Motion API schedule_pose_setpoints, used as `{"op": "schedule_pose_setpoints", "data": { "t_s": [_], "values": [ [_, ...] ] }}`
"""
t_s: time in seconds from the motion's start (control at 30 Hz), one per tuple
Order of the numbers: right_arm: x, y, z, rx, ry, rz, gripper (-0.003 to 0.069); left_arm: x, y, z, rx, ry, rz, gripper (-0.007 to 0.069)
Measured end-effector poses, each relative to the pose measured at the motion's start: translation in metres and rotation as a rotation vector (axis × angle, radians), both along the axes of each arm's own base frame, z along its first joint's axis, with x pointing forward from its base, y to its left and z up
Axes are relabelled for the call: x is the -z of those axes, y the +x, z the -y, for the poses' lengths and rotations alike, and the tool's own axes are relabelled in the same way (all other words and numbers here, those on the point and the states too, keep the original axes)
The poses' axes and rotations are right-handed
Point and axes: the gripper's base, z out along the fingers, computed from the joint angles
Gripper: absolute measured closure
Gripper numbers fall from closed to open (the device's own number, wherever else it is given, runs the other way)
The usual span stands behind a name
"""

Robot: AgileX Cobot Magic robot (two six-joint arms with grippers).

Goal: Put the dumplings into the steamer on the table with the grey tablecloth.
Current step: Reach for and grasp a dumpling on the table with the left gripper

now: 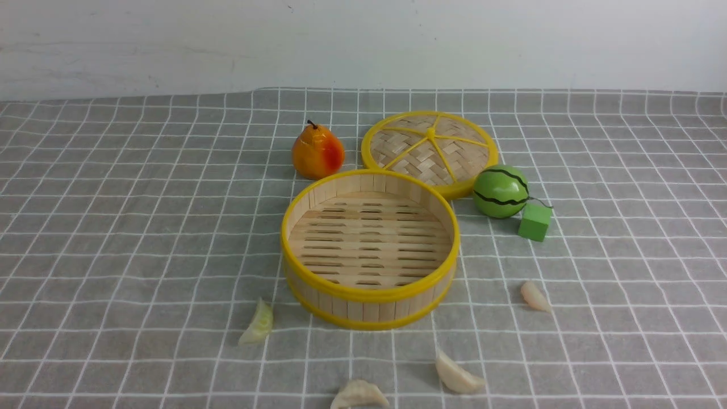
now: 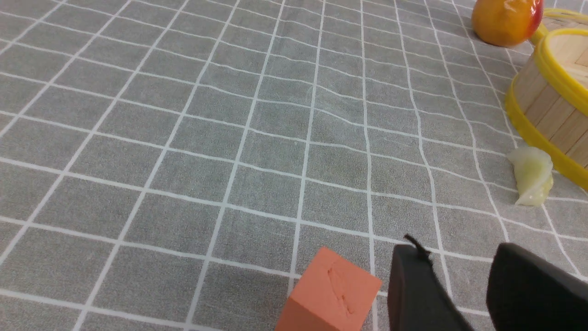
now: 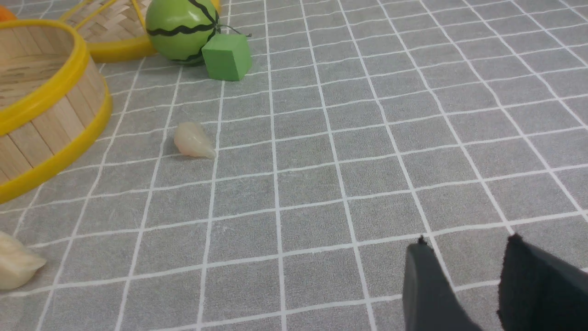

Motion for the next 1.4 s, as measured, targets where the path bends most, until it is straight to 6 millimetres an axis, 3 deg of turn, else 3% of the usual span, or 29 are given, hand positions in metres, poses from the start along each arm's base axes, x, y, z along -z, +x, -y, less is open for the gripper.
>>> {"op": "schedule_pose_setpoints", "data": {
  "t_s": [1.4],
  "values": [
    [-0.0004,-0.0001,0.0034,0.008,-0.099,-0.002,0.0419,0.0,0.0,0.0,0.0,0.0,0.0,0.0391]
  ]
}}
